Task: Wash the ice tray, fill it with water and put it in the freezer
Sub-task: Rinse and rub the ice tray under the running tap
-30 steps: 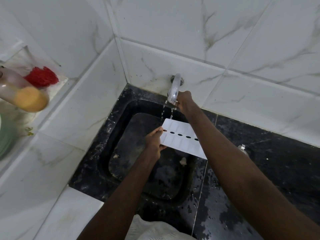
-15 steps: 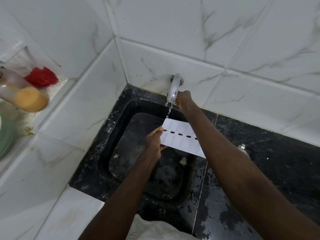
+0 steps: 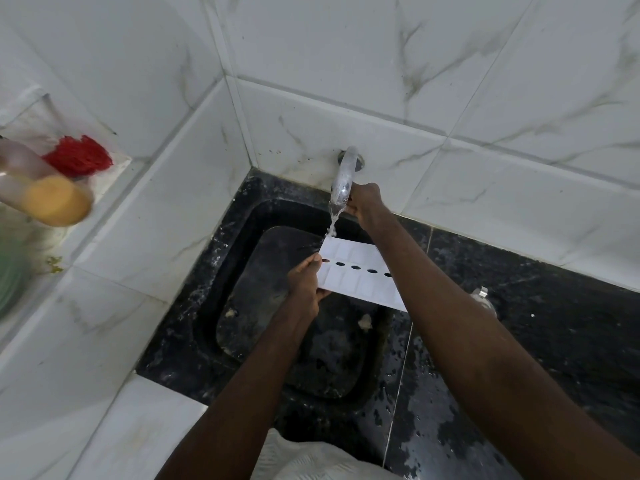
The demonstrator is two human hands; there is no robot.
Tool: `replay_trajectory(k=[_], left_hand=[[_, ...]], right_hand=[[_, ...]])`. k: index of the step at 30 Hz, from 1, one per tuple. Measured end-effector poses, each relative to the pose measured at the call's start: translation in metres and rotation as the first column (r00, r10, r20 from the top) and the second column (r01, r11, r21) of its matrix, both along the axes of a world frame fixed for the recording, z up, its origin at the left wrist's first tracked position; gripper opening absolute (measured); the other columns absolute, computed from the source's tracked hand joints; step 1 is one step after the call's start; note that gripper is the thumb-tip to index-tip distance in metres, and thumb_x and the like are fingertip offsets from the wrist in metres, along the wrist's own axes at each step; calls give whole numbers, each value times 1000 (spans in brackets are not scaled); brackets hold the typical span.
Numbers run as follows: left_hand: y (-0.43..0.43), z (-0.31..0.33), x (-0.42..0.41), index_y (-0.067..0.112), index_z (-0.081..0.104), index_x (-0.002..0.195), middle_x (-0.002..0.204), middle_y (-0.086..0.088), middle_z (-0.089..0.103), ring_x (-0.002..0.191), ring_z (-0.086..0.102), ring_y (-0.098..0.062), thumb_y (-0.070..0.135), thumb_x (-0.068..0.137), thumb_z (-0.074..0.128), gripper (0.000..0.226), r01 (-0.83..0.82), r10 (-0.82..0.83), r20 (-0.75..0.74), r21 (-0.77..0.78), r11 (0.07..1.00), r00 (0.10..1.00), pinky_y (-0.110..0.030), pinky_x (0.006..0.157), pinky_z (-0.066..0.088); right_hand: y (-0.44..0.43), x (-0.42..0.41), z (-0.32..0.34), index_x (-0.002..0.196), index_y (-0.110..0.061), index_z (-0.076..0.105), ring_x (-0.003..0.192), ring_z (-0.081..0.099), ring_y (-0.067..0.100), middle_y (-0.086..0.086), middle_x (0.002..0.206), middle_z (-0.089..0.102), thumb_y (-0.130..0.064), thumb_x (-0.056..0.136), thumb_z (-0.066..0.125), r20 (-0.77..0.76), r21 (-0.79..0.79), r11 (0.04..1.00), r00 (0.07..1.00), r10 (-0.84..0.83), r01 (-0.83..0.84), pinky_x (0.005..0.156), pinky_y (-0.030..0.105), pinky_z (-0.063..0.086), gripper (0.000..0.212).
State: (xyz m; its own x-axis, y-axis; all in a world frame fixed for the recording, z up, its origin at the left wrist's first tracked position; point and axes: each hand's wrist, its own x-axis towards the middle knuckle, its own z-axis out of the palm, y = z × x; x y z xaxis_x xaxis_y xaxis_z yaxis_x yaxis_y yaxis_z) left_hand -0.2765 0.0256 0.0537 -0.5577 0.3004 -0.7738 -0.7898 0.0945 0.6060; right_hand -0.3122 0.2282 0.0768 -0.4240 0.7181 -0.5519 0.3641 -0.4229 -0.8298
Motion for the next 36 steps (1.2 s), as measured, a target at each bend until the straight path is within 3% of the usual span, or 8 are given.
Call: replay_trajectory(k=[5,9,11,16,19,25,32,36], left_hand=[[-6,-3,-2,14,73,106,93,-4,72,81,69,-20,19,103,65,9,-7,7,-13,-5,1000,1000,-33,56,55],[-11,-7,-6,15,70,116,99,-5,72,81,67,-18,18,103,65,14,-27,28,-34,2,1000,999,-32,56,53],[-12,-10,-5,14,70,115,104,-7,70,80,67,-18,17,103,65,14,-41,41,-33,5,999,999,-32,56,52],[-12,-13,0,5,72,121,122,-12,72,100,69,-29,19,103,65,25,-35,35,-72,7,999,997,-27,54,53],[-9,-11,5,11,73,122,128,-14,72,114,69,-36,17,103,65,22,-41,41,-91,-1,999,995,-30,60,53],[-14,-14,-1,2,70,127,124,-15,71,83,67,-16,11,104,61,26,-100,103,-159,25,995,982,-25,58,57],[-13,-19,-4,2,70,122,103,-12,74,64,70,-5,5,104,60,21,-91,85,-225,-16,996,971,-12,50,52],[-15,-23,-11,-2,73,119,106,-12,75,76,68,-13,9,102,65,22,-80,69,-236,-39,996,969,-18,56,57]], right_hand=[[-11,19,3,75,-9,60,71,63,21,10,78,69,-33,99,56,216,297,927,962,169,-230,71,37,55,35],[-28,57,-7,93,-9,69,80,61,23,6,89,68,-13,97,48,475,647,498,816,330,-577,72,34,47,22],[-42,77,-14,115,-10,73,104,62,25,8,114,70,-12,93,49,502,696,340,767,399,-632,91,36,50,33],[-81,111,-26,123,-23,73,136,46,32,9,148,52,-34,101,50,654,663,5,582,482,-749,111,54,37,34],[-86,110,-27,123,-30,72,146,35,31,8,157,42,-48,102,35,700,628,9,570,431,-778,119,57,27,46],[-91,106,-26,126,-36,72,150,28,28,4,163,34,-56,101,29,729,599,-81,501,467,-797,121,59,21,54],[-92,103,-23,134,-42,64,156,13,29,3,172,9,-68,101,26,747,531,12,475,465,-847,122,60,14,57],[-87,106,-18,132,-44,64,156,16,29,4,171,14,-58,105,31,738,551,22,499,455,-834,123,60,14,44]])
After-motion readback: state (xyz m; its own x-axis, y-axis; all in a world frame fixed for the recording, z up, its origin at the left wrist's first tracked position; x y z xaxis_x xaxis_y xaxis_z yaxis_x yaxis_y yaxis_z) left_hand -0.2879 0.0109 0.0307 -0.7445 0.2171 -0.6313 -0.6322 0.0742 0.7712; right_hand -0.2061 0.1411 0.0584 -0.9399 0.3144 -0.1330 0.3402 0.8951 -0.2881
